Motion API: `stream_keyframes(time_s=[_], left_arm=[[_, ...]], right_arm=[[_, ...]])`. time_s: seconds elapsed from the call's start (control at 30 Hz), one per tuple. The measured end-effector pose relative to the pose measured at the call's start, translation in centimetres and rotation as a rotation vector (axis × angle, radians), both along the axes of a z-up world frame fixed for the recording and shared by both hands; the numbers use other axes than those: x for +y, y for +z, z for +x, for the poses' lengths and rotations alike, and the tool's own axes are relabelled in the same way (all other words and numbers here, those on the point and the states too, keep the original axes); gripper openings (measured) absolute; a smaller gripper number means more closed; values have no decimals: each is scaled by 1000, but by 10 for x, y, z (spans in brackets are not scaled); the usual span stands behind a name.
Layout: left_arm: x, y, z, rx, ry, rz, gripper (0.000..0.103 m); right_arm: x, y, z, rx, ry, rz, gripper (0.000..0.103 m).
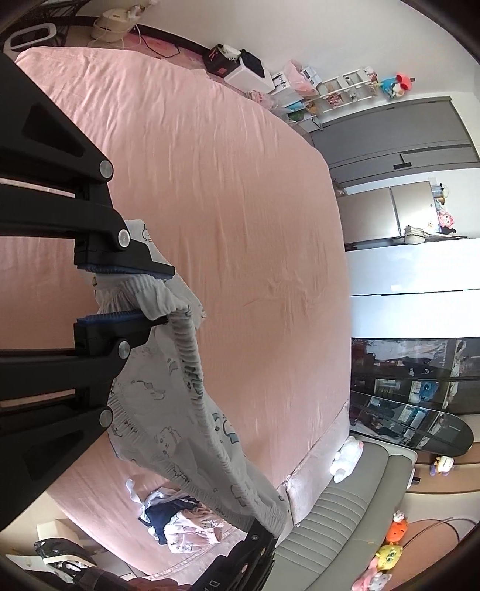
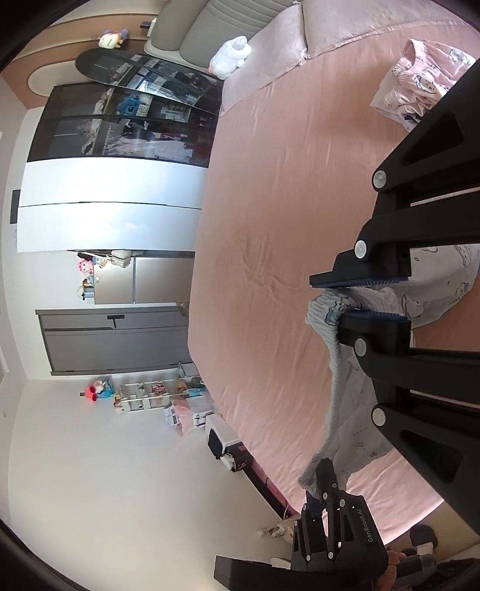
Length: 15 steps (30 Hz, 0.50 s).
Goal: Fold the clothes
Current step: 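Lift the pants with both grippers, pulling them apart to stretch, then hold the stretched pants up with both grippers above the bed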
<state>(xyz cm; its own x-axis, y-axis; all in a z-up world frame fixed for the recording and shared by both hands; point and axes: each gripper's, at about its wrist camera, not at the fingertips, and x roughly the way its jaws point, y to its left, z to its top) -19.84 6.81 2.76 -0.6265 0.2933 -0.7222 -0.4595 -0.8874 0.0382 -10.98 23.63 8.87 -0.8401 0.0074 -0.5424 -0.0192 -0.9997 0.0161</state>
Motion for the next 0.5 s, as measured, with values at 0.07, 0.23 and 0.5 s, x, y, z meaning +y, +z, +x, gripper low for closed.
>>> stream_keyframes(time_s=[0.07, 0.23, 0.5], left_arm=[[-1, 8, 0, 8, -6, 2, 14], [-5, 28, 2, 37, -4, 6, 14], [-12, 63, 9, 112, 11, 10, 14]], right_arm=[[2, 7, 2, 7, 2, -18, 8], [5, 27, 5, 18, 21, -65, 8], [-6, 68, 15, 59, 67, -11, 8]])
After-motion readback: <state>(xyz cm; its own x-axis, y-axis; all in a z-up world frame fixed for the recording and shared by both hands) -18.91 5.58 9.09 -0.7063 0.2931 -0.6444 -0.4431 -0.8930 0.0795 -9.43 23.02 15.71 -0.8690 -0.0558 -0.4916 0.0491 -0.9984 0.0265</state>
